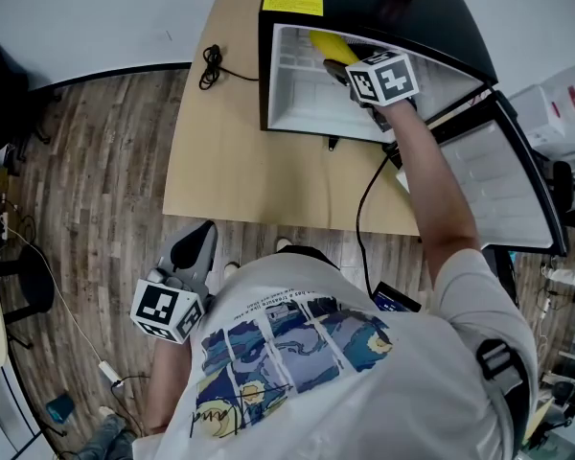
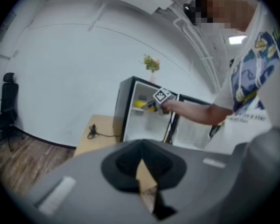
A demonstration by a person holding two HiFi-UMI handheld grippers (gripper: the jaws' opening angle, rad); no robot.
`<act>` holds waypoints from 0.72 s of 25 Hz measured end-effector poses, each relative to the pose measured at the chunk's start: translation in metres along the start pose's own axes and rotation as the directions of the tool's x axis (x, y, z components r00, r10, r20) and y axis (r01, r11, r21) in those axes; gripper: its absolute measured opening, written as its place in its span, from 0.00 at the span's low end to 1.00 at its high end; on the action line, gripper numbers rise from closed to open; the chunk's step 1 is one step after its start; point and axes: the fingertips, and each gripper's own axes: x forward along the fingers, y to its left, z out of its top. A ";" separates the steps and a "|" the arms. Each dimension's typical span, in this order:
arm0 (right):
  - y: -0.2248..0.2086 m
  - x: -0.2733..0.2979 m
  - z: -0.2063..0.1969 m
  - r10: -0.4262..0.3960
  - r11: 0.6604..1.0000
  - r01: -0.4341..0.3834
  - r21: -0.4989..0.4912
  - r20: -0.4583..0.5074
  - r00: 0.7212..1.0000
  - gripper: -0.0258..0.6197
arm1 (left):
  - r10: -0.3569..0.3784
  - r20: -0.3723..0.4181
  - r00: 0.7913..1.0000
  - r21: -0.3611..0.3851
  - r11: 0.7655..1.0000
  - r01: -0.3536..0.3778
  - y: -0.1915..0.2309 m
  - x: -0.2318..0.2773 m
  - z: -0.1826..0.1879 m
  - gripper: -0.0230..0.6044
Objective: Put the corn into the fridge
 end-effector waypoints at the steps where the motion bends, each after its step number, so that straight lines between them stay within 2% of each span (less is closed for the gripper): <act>1: 0.000 0.000 0.000 -0.005 1.000 0.005 -0.008 0.002 1.000 0.42 | 0.000 0.000 1.000 -0.001 1.000 0.000 0.000 -0.001 0.000 0.05; 5: -0.004 0.000 0.001 -0.028 0.999 0.028 -0.033 0.013 1.000 0.43 | -0.003 -0.001 1.000 -0.005 1.000 0.003 0.001 -0.003 -0.002 0.05; 18: -0.007 -0.016 -0.003 -0.072 0.997 0.072 0.002 0.044 0.996 0.44 | -0.042 -0.011 0.999 -0.006 0.999 0.042 0.004 -0.010 -0.008 0.05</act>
